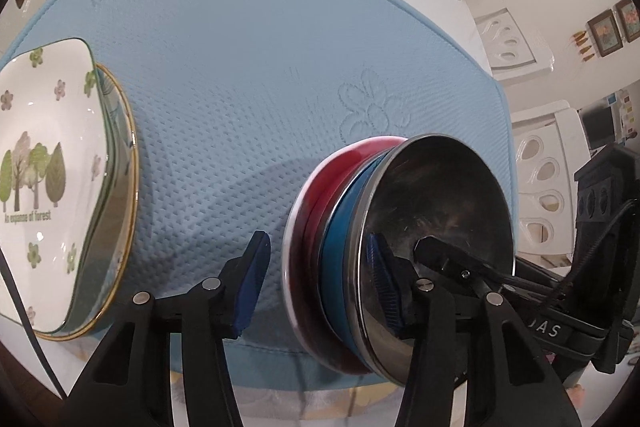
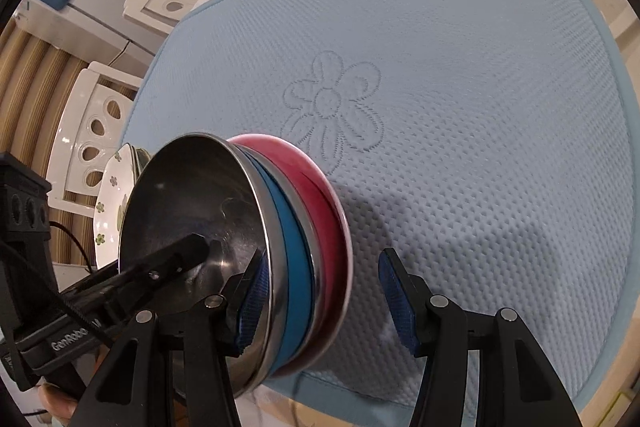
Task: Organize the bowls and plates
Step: 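Close both grippers on the rim of the nested bowl stack, then lift and tilt the nested bowl stack with both grippers toward the plates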
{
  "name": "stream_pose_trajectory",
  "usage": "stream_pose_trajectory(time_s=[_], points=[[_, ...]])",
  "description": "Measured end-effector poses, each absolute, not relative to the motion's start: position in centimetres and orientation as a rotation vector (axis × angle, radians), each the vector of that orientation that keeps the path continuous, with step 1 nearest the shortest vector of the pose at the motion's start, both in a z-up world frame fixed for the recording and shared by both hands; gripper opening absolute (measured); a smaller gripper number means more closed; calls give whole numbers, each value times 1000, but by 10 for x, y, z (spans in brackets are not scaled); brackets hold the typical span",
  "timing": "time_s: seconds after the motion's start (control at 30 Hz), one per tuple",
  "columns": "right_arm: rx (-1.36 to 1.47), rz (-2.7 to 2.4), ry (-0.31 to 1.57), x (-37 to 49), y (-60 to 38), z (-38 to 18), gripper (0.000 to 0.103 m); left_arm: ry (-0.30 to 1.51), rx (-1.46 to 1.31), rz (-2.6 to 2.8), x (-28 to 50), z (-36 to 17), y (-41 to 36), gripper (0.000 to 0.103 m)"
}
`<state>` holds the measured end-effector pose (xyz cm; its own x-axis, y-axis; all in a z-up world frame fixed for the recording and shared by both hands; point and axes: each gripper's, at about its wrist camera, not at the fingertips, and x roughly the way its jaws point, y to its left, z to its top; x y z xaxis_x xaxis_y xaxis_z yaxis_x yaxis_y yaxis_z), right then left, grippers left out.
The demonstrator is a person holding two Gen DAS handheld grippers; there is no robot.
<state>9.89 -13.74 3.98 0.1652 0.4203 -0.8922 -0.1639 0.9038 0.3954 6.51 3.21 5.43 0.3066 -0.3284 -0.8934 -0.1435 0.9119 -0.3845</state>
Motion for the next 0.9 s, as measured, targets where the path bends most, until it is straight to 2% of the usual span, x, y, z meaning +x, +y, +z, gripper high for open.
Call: stream_pose_trajectory(time_s=[0.27, 0.53, 0.73, 0.9], points=[[231, 471, 1335, 102, -130, 37, 53, 1271, -436, -160, 71, 51, 27, 40], [365, 543, 1399, 108, -133, 21, 53, 1265, -458, -179, 71, 50, 32, 40], [350, 539, 1370, 103, -134, 24, 54, 1258, -462, -177, 68, 50, 31, 40], [322, 503, 1338, 95, -129, 30, 50, 1253, -470, -177, 66, 51, 32, 40]])
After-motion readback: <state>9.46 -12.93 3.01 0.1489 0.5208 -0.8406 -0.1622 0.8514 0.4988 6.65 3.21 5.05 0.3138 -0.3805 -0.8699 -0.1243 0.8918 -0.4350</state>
